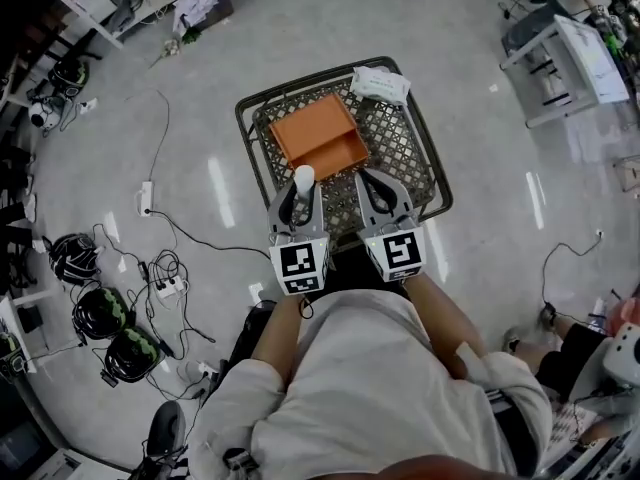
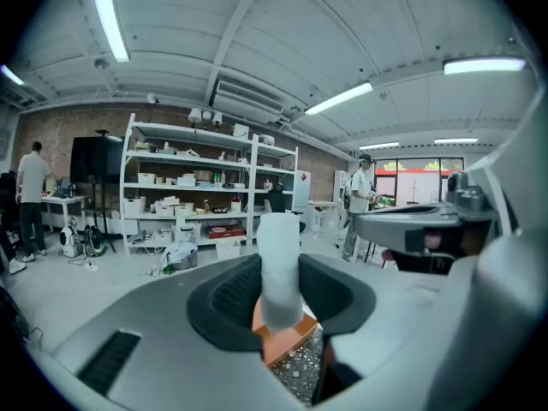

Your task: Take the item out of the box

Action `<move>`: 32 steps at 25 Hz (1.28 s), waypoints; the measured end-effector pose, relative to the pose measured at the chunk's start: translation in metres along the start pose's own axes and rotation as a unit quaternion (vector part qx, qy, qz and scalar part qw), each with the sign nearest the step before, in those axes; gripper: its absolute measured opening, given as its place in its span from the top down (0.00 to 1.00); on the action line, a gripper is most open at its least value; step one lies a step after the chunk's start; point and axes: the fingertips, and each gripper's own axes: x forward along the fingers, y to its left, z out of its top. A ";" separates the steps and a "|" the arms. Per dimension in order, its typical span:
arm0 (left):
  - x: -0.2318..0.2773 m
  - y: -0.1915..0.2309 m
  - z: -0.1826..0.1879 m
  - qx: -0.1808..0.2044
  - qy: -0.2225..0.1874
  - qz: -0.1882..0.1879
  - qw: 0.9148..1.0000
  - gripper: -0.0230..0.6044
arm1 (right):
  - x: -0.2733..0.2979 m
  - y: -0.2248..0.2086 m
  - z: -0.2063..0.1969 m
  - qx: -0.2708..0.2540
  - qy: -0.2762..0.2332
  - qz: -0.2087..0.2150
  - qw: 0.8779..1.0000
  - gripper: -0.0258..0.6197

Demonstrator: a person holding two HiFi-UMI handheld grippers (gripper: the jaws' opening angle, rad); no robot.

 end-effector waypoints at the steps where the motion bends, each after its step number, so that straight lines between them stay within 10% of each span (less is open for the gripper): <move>1: -0.008 -0.002 0.004 0.002 -0.009 -0.004 1.000 0.75 | -0.007 0.003 0.006 -0.002 -0.006 -0.005 1.000 0.96; 32: -0.069 -0.135 0.082 0.017 -0.097 0.013 0.995 0.75 | -0.136 -0.074 0.073 -0.012 -0.094 0.014 0.995 0.96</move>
